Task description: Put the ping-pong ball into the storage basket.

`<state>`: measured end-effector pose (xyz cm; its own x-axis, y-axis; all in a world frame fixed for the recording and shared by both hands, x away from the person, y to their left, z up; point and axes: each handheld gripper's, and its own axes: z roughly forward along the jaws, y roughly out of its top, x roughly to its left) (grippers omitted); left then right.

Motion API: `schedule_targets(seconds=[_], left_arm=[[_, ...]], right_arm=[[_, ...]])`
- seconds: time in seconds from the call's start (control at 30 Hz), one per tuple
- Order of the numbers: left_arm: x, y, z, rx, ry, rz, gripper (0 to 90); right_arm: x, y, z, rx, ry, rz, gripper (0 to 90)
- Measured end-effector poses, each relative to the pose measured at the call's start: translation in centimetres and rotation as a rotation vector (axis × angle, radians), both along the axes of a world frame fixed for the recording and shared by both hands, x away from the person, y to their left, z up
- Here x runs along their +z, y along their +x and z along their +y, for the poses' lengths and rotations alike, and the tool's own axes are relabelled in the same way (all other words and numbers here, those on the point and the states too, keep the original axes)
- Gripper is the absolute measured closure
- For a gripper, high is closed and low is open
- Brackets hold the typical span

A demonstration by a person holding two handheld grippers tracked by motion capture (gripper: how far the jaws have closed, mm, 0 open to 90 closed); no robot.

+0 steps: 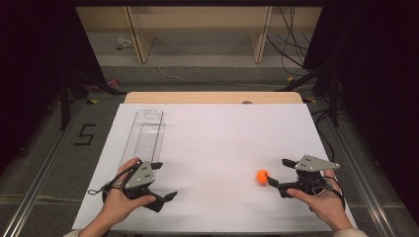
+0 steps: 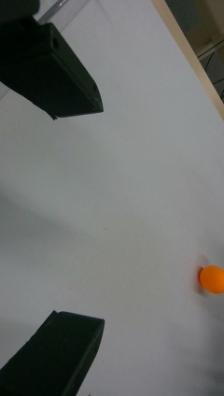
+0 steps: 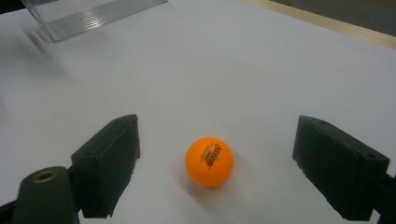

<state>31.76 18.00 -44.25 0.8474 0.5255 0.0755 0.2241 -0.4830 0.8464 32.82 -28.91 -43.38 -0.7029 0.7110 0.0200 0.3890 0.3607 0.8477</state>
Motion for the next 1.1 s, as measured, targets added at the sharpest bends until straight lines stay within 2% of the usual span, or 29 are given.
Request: schedule_targets(seconds=[0.43,0.8,0.9,1.1], left_arm=[[0.0,0.0,-0.1,-0.005,0.0,0.002,0.0],[-0.1,0.0,-0.1,-0.008,0.001,0.004,0.0],[-0.1,0.0,-0.1,-0.012,0.004,0.005,0.0],[0.0,0.0,-0.2,-0.01,0.005,0.002,0.0]], right_arm=[[-0.2,0.4,0.1,0.0,-0.001,0.014,15.9],[-0.9,1.8,1.6,0.029,-0.026,0.043,16.0],[-1.4,2.2,1.8,0.026,-0.044,0.061,16.1],[-2.1,2.5,1.6,0.024,-0.047,0.097,16.2]])
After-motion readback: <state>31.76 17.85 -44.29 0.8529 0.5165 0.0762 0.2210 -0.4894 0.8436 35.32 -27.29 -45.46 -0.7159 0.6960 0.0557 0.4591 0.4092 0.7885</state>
